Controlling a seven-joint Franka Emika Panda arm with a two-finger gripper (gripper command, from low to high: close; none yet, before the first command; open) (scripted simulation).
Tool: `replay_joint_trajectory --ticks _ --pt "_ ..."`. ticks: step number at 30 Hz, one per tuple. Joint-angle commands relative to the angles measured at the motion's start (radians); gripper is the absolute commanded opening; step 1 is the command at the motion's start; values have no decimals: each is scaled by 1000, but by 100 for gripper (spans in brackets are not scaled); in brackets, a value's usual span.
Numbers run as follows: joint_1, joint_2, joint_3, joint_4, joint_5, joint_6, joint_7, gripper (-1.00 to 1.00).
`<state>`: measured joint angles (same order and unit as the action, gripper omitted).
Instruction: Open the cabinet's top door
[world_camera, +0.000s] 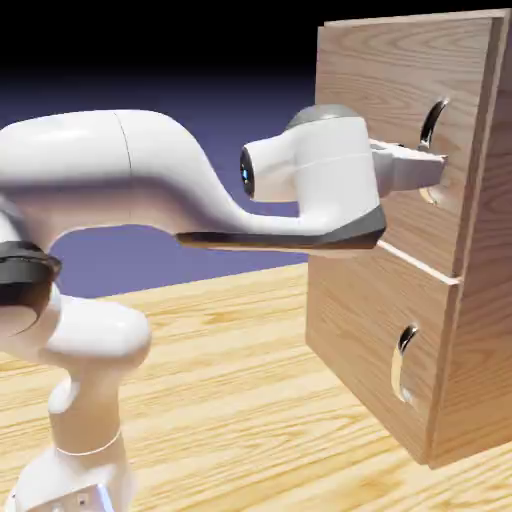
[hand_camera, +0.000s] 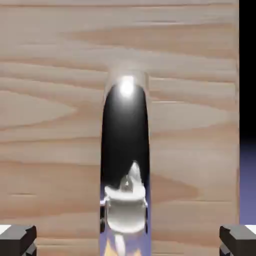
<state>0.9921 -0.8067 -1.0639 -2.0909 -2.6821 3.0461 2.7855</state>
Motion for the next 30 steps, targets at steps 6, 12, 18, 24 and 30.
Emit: replay_joint_trajectory --ticks 6,12,18,24,30 --pt "-145 -2 108 -98 57 -51 -4 -100" --pt "-362 -27 281 -240 169 -120 -30 -100" --pt "-580 -90 469 -386 330 -188 -90 -100" --pt "-789 -204 678 -540 567 -258 -197 -100" --pt "-911 -342 850 -661 828 -339 -331 -100"
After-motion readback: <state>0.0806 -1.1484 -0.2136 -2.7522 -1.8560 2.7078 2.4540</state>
